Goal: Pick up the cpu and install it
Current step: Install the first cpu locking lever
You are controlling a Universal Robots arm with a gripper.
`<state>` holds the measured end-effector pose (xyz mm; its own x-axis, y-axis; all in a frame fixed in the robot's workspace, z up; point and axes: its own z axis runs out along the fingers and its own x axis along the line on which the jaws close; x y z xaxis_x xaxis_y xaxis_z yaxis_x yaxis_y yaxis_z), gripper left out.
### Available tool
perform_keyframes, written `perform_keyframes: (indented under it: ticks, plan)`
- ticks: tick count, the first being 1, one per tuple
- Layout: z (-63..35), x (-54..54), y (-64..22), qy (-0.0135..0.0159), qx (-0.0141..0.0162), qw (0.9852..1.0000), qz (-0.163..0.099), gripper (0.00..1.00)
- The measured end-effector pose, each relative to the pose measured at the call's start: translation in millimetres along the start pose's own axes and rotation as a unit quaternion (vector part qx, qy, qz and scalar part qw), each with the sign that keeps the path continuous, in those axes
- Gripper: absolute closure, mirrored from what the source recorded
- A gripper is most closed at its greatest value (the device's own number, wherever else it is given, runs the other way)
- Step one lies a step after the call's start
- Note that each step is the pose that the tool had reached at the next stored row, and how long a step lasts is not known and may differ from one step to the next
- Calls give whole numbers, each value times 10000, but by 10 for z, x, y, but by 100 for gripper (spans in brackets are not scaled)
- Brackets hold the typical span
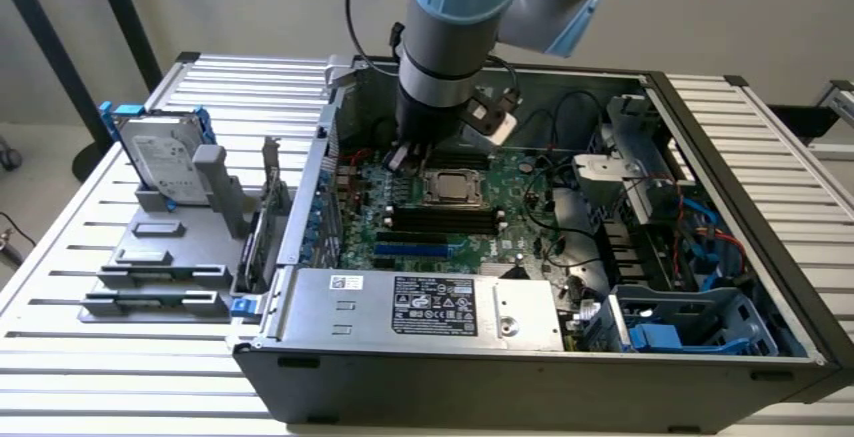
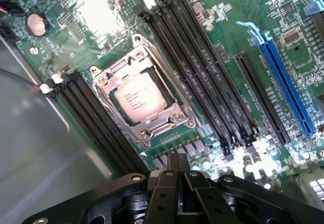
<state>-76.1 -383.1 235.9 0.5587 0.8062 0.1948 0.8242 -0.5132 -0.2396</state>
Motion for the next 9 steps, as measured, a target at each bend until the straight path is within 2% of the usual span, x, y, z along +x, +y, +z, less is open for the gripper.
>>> perform_keyframes:
  ticks: [4, 9]
  plan:
    - [-19, 69, -60, -79, -26, 9999, -68, 89]
    - [-19, 149, -120, -161, -37, 9997, -181, 89]
